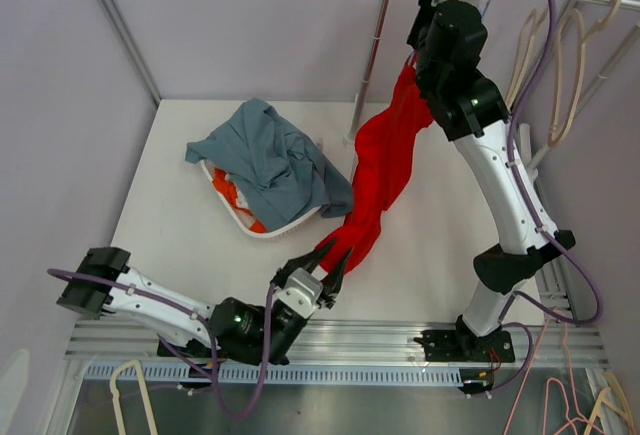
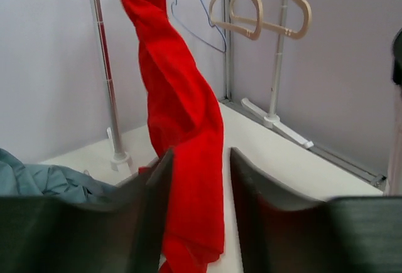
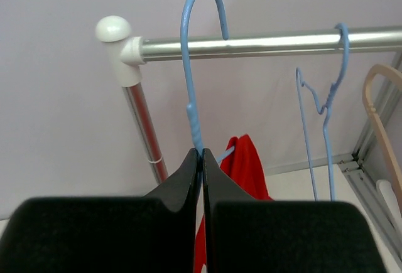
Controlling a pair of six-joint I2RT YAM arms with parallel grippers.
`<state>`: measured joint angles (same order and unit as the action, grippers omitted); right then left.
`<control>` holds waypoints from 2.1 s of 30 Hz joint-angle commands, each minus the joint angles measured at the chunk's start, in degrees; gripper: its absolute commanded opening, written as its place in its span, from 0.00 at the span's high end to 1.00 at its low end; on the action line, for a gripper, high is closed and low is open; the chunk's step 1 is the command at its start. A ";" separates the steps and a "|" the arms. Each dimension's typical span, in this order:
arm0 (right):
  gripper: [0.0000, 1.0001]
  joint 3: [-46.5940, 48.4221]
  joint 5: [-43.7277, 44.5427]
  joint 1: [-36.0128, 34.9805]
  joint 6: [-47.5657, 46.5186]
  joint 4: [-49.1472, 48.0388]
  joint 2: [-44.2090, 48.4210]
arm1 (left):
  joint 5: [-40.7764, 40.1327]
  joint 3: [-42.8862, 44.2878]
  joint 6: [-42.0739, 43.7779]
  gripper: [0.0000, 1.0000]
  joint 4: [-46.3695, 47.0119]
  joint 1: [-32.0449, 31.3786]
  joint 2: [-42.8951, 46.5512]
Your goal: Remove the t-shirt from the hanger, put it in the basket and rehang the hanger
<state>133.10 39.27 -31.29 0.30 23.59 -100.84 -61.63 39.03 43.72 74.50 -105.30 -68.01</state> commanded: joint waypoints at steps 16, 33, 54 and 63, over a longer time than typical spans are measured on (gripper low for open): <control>1.00 -10.49 -5.42 -1.41 6.56 -5.76 14.00 | 29.97 10.36 -40.65 0.06 -41.73 25.14 5.08; 1.00 -12.86 -7.79 -4.04 7.35 -2.33 17.95 | 37.45 19.25 -40.21 0.00 -41.01 35.24 -2.83; 1.00 -16.56 -15.80 -4.22 9.81 3.39 23.14 | 51.51 23.29 -49.35 0.99 -43.48 37.45 -5.73; 1.00 -17.34 -17.73 -4.22 9.81 2.25 22.09 | 48.71 26.00 -46.46 0.99 -46.11 34.28 -7.22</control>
<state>115.68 23.31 -35.20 9.47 29.67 -79.48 -12.88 61.80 -3.01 28.25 -70.32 -74.78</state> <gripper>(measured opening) 0.017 0.012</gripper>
